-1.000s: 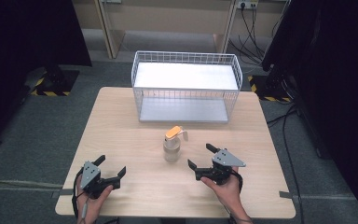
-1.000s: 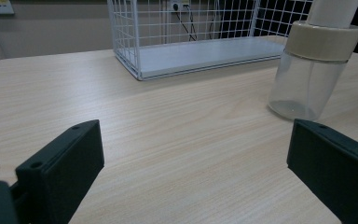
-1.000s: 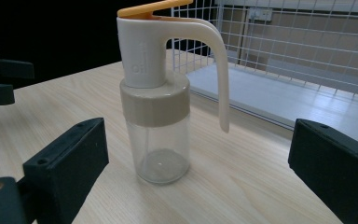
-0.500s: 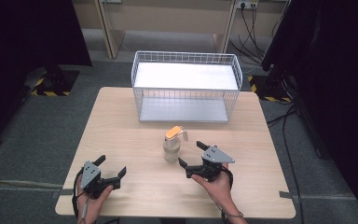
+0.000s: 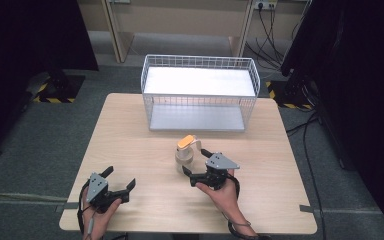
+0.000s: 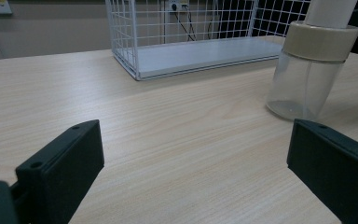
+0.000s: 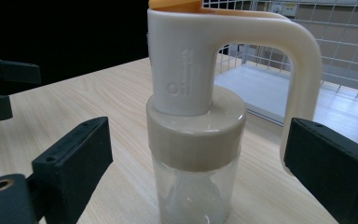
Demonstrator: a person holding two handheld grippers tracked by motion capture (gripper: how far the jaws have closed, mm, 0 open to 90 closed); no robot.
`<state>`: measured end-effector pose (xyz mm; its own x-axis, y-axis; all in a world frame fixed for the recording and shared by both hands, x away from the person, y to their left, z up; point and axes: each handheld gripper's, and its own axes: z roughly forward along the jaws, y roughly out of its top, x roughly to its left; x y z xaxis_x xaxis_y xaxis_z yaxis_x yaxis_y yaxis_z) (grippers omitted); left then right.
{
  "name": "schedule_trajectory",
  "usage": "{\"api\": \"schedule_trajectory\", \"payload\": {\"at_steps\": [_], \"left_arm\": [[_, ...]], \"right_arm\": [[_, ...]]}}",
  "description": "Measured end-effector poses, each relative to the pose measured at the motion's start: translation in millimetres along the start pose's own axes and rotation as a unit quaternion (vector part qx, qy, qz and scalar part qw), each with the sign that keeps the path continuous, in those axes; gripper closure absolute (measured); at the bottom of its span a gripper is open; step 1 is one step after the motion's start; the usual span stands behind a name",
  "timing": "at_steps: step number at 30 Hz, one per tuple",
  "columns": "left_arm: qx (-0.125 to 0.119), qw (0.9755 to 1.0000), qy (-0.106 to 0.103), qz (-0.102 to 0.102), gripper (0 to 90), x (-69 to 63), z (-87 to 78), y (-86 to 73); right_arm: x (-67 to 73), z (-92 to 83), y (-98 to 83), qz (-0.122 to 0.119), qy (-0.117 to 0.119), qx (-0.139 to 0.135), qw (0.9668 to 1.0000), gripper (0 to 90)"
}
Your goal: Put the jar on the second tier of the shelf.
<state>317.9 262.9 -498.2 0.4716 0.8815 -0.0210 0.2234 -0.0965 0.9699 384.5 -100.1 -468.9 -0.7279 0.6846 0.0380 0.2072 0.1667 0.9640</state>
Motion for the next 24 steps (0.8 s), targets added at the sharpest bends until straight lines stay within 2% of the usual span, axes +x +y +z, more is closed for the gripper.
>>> {"api": "schedule_trajectory", "payload": {"at_steps": [16, 24], "left_arm": [[-0.001, 1.0000, -0.002, -0.001, 3.1, 0.2, -0.1, -0.1], [-0.001, 1.0000, -0.003, -0.002, 3.1, 0.5, 0.0, -0.1]], "right_arm": [[0.8, 29.5, -1.0, 0.002, -0.006, 0.017, 0.9998, 12.9], [-0.4, 38.6, -2.4, 0.001, -0.011, 0.019, 0.9998, 19.7]]}}
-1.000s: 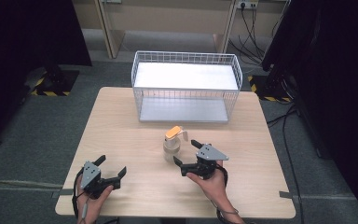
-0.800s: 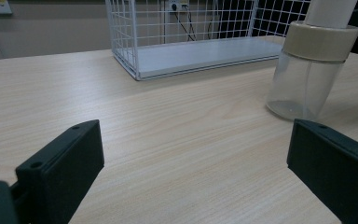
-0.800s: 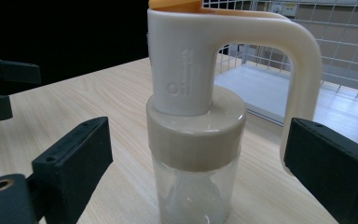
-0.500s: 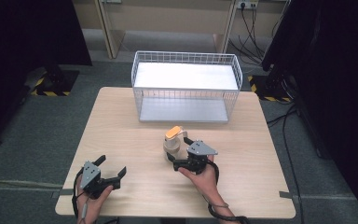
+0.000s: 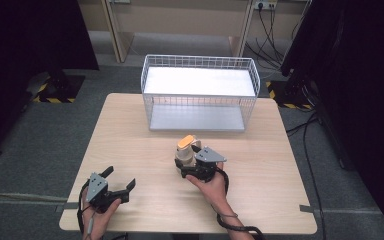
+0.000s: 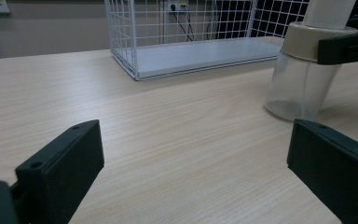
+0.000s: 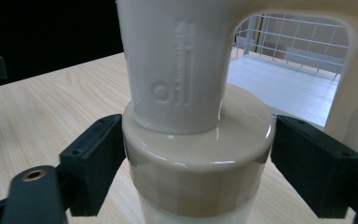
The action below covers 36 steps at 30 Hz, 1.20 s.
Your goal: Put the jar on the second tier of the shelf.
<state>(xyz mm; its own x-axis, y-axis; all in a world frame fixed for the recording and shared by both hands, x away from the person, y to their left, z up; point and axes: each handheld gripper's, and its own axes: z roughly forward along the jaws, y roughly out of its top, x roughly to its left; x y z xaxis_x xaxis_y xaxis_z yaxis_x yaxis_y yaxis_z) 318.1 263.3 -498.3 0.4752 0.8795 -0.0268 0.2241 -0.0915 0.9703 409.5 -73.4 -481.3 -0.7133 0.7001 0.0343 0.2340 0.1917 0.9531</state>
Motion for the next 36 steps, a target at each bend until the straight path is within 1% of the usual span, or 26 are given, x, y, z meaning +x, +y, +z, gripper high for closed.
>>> {"api": "schedule_trajectory", "payload": {"at_steps": [5, 7, 14, 17, 19, 28, 36], "left_arm": [[0.000, 1.0000, 0.000, 0.001, 3.1, -0.2, 0.0, 0.0], [0.000, 1.0000, -0.001, 0.000, 3.1, 0.0, 0.0, 0.0], [0.000, 1.0000, -0.001, 0.000, 3.1, 0.1, 0.1, 0.0], [0.000, 1.0000, -0.001, 0.000, 3.1, 0.0, 0.1, 0.0], [0.000, 1.0000, -0.002, -0.001, 3.1, 0.2, 0.1, 0.0], [0.001, 1.0000, -0.002, 0.000, 3.1, 0.1, 0.2, 0.1], [0.001, 1.0000, -0.002, 0.000, 3.0, 0.0, 0.3, 0.1]], "right_arm": [[1.8, 3.7, -2.6, -0.004, 0.002, 0.000, 1.0000, 26.2], [1.8, 3.6, -3.6, -0.006, -0.001, -0.006, 1.0000, 28.3], [2.6, 2.9, -3.7, -0.005, -0.004, -0.008, 0.9999, 28.9], [3.1, 2.3, -2.4, -0.009, -0.006, -0.003, 0.9999, 29.0], [3.7, 0.9, -1.3, -0.010, -0.008, -0.006, 0.9999, 29.0], [3.2, -10.8, 12.4, -0.008, -0.015, -0.026, 0.9995, 29.1], [-2.5, -19.0, 25.7, -0.006, -0.027, -0.039, 0.9989, 29.1]]}}
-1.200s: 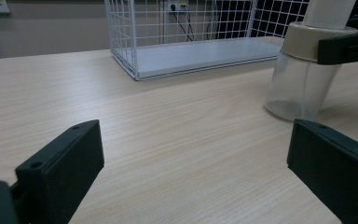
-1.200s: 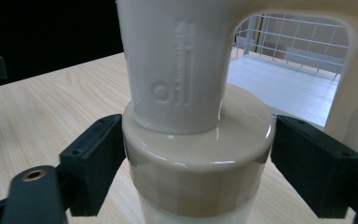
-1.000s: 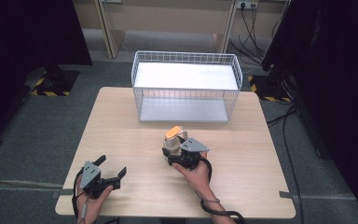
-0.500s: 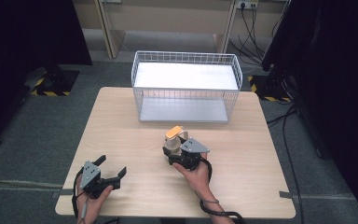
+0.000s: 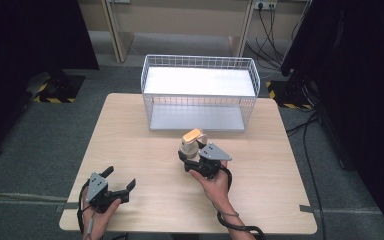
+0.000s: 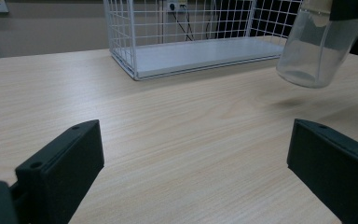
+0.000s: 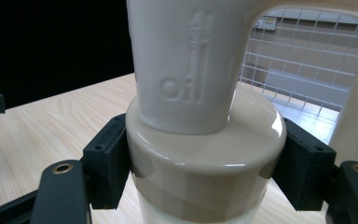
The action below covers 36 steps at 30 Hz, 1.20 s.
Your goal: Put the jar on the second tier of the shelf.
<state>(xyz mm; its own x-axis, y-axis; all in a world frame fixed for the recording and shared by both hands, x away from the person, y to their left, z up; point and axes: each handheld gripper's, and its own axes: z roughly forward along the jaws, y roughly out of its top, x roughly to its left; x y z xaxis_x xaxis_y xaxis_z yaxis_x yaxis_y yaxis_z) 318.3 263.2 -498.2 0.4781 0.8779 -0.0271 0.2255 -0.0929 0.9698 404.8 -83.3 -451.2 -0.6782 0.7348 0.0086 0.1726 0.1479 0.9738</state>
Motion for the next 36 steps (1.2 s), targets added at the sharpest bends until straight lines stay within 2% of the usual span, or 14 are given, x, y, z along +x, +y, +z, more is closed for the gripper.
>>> {"api": "schedule_trajectory", "payload": {"at_steps": [12, 36], "left_arm": [[0.000, 1.0000, 0.000, 0.000, 3.1, 0.0, 0.1, 0.0], [0.000, 1.0000, 0.000, -0.002, 3.1, 0.3, 0.0, 0.0]], "right_arm": [[-11.9, -5.1, 15.3, 0.001, -0.022, -0.010, 0.9997, 29.2], [-43.7, -14.6, 61.3, 0.009, -0.067, -0.043, 0.9968, 29.2]]}}
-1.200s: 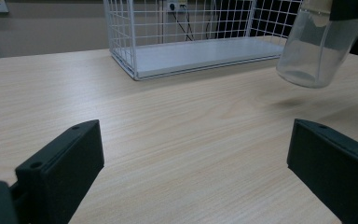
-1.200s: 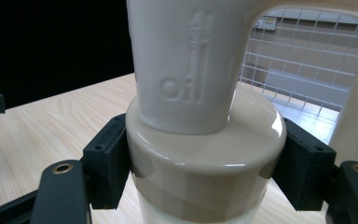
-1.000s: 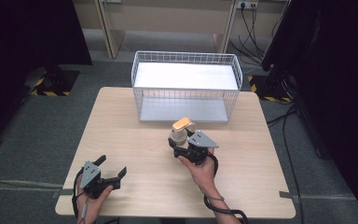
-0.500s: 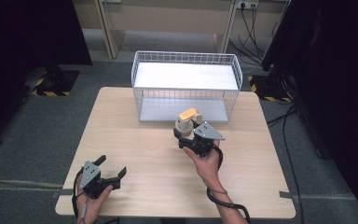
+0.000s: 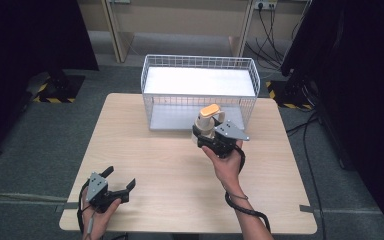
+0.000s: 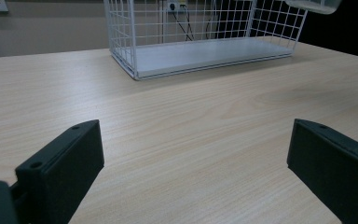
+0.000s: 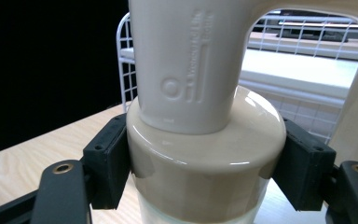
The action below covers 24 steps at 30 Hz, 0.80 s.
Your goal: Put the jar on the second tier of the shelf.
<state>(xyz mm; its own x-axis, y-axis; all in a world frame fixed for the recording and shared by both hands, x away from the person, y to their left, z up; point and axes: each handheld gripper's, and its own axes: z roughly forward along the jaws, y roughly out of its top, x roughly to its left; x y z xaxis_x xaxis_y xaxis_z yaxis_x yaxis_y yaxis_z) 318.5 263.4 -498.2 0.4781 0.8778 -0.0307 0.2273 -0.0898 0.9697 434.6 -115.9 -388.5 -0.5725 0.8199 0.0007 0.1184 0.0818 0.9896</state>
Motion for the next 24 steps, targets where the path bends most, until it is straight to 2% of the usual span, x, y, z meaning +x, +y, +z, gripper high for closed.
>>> {"api": "schedule_trajectory", "payload": {"at_steps": [24], "left_arm": [[0.000, 1.0000, 0.000, -0.001, 3.1, 0.2, -0.1, 0.0]], "right_arm": [[-11.8, 7.3, 42.0, -0.007, -0.017, -0.018, 0.9997, 29.2]]}}
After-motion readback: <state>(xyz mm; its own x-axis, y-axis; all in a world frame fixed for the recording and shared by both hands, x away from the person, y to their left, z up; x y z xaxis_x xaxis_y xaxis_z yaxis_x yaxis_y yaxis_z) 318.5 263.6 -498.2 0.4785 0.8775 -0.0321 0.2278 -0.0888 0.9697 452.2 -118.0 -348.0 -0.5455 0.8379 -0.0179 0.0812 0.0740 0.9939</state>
